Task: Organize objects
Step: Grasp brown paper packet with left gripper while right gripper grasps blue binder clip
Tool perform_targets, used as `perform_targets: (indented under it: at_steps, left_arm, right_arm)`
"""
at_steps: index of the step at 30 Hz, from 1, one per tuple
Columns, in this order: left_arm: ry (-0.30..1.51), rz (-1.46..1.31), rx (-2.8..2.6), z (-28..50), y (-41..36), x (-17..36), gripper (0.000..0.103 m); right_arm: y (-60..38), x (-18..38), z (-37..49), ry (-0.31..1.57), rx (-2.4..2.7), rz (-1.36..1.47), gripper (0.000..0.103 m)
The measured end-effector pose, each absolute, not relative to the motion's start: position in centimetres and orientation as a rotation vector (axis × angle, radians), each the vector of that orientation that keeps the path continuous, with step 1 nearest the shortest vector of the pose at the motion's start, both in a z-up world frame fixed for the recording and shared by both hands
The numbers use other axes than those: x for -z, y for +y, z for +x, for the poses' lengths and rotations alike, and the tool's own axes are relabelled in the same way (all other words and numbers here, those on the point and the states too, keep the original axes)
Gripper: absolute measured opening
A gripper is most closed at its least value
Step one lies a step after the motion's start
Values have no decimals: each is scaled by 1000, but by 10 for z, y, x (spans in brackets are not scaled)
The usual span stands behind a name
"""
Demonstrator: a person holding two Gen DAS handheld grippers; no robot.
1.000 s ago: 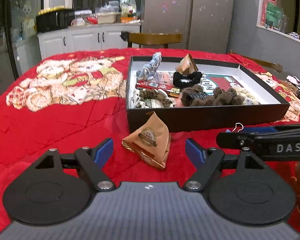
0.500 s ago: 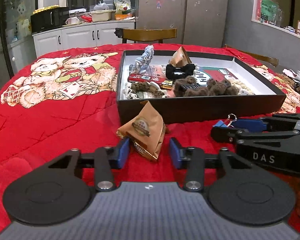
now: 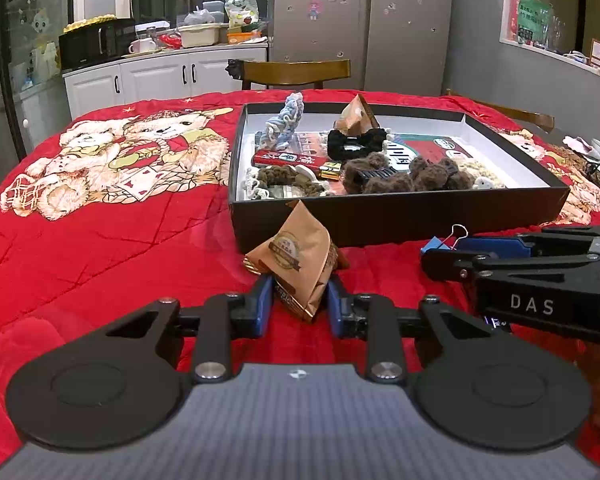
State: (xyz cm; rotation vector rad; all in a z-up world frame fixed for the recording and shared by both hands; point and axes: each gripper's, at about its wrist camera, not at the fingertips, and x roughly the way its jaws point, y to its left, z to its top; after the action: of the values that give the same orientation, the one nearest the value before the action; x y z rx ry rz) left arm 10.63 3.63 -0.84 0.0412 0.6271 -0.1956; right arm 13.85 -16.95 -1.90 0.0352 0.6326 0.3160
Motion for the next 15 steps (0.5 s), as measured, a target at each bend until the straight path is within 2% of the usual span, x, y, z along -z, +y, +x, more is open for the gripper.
perform_targets:
  at_steps: [11, 15]
  left_arm:
    - [627, 25, 214, 115, 40, 9, 34]
    - [625, 13, 208, 115, 42, 9, 28]
  right_arm:
    - [-173, 19, 140, 634, -324, 64, 39]
    - [-174, 19, 140, 633, -325, 73, 38]
